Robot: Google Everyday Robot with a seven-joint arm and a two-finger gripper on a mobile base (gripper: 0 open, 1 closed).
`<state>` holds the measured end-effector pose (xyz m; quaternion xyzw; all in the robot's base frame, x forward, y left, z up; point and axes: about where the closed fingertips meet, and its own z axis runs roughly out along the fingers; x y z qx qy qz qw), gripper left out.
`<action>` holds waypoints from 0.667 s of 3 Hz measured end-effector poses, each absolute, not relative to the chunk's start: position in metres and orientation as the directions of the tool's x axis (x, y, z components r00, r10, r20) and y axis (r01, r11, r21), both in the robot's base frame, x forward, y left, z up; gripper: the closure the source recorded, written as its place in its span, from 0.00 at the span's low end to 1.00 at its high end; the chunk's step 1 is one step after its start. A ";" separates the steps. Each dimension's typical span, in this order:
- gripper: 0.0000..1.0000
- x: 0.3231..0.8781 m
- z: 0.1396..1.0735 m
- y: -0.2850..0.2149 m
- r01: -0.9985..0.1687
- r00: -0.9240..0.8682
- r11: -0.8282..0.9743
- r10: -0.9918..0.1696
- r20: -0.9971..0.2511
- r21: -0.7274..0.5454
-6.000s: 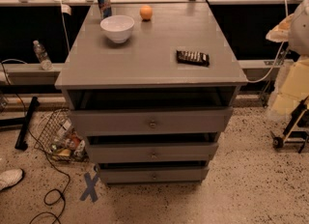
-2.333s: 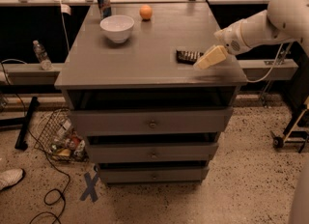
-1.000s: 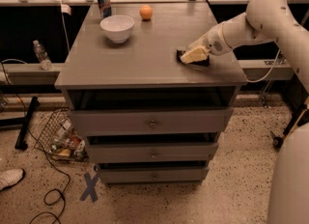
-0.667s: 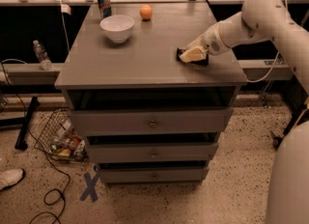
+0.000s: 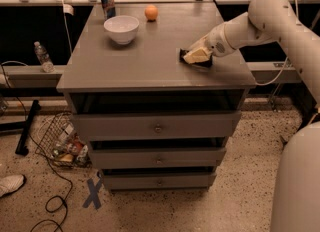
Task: Move rxbar chocolate near white bowl
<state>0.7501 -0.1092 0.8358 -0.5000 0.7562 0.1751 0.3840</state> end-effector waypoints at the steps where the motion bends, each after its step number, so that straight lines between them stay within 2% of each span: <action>1: 1.00 0.765 0.862 -0.092 -0.912 -0.136 0.395 -0.542 -0.829 -0.109; 2: 1.00 0.765 0.860 -0.082 -0.921 -0.123 0.374 -0.543 -0.830 -0.108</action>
Offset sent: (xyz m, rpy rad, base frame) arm 0.0082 0.0155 0.0121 0.0872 -0.0168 0.0574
